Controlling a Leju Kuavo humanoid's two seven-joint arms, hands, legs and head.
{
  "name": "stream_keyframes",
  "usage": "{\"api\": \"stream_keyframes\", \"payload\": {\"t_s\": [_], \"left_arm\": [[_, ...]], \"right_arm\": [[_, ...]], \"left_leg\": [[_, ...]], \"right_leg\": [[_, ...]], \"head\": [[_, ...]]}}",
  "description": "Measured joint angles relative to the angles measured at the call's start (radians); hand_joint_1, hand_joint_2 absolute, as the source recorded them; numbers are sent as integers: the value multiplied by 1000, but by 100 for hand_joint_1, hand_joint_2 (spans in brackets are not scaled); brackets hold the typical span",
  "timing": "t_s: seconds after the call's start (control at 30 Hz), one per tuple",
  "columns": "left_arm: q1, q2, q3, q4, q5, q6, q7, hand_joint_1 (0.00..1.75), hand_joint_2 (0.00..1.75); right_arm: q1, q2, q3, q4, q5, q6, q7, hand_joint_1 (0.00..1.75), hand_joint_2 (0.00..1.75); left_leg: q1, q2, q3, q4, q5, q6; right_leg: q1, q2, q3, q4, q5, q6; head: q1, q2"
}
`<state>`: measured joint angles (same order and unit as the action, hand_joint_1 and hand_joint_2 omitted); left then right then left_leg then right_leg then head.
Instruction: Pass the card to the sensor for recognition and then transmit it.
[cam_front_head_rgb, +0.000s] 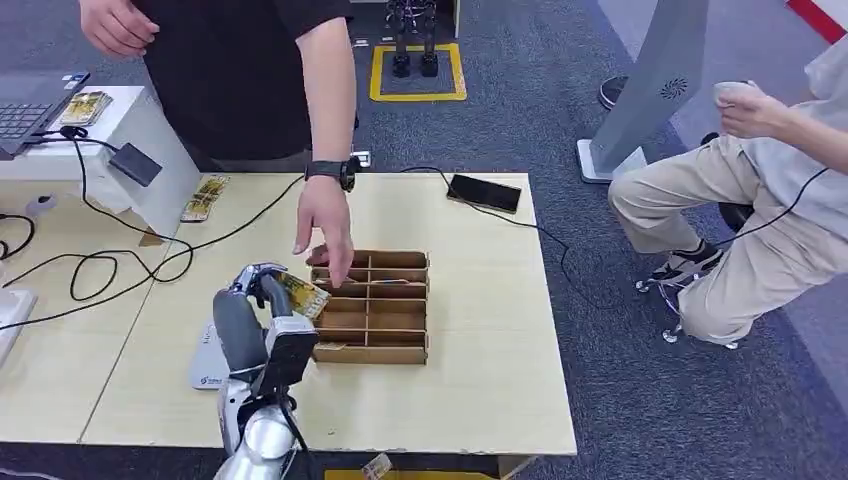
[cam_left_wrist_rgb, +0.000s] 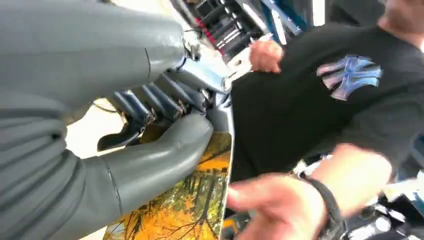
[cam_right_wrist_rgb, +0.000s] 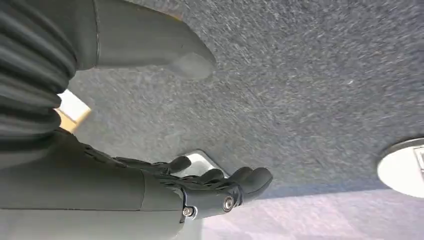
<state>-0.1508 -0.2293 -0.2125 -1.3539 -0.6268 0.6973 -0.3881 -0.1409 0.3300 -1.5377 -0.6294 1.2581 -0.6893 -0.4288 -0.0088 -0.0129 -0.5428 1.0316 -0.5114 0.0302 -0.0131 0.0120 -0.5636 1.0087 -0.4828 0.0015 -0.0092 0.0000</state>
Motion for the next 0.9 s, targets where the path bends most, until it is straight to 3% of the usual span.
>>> {"api": "stream_keyframes", "payload": {"t_s": [0.17,0.5,0.53,0.57,0.73,0.9], "left_arm": [[-110,-4,76,75,-109,1,37,175,175],[-187,-16,190,172,-124,1,38,175,175],[-190,-16,193,176,-121,1,38,159,175],[-194,-16,197,184,-109,1,37,0,175],[-208,-31,221,195,-7,1,-10,0,175],[-201,-35,224,165,210,1,-140,0,175]], "right_arm": [[0,0,0,7,28,0,1,0,175],[-4,-3,0,24,45,0,7,0,175],[-4,-3,0,24,45,0,7,0,175],[-4,-3,0,26,45,0,7,0,175],[-5,-4,0,29,42,0,8,0,175],[-4,-4,0,29,37,0,0,0,175]], "left_leg": [[0,0,0,0,0,0],[0,0,0,0,0,0],[0,0,0,0,0,0],[0,0,0,0,0,0],[0,0,0,0,0,0],[0,0,0,0,0,0]], "right_leg": [[0,0,0,0,0,0],[0,0,0,0,0,0],[0,0,0,0,0,0],[0,0,0,0,0,0],[0,0,0,0,0,0],[0,1,0,0,0,0]], "head": [[0,0],[0,0],[0,0],[0,0],[0,0],[0,0]]}}
